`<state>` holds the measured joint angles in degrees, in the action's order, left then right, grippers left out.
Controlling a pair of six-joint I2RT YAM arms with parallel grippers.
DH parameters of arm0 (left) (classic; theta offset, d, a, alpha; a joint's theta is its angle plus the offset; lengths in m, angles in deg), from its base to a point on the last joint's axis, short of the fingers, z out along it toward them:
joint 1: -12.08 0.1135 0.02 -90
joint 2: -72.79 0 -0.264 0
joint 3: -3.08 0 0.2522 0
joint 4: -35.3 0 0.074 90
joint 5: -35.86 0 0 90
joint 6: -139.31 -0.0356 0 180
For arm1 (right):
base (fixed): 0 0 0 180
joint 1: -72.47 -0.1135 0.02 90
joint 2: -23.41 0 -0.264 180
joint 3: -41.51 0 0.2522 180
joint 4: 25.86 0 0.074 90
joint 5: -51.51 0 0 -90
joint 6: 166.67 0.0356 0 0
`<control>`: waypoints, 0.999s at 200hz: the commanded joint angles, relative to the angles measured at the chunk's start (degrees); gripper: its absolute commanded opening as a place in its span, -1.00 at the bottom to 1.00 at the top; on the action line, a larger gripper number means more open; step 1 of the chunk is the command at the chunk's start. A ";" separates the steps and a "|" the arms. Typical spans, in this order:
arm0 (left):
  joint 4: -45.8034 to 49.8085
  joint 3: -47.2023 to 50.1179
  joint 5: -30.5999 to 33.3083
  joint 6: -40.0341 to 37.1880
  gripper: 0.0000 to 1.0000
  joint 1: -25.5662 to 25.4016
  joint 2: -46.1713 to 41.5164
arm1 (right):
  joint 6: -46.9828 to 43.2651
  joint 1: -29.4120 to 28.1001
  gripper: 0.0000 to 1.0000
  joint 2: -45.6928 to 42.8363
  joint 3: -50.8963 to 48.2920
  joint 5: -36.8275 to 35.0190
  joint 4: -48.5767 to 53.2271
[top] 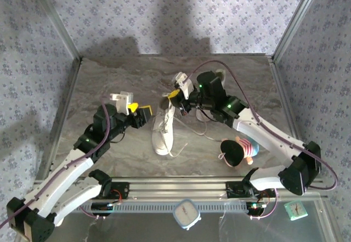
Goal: Tie the shoes
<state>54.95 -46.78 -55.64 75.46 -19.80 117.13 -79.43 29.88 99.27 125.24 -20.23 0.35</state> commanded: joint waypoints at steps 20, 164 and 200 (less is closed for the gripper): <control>-0.71 6.33 0.62 17.16 0.44 6.69 5.06 | 0.89 -0.94 -1.00 -1.60 0.67 -4.46 5.22; -2.42 8.54 -2.64 40.63 0.21 1.38 15.19 | -1.19 -5.27 -1.00 0.97 3.89 -6.92 9.05; 2.44 6.62 1.53 47.73 0.14 -2.91 16.16 | -1.19 -5.59 -1.00 0.96 3.87 -6.92 8.91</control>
<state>52.42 -37.77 -58.59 115.32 -20.94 132.86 -79.67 24.67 100.12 127.12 -26.22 8.37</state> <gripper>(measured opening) 0.593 0.053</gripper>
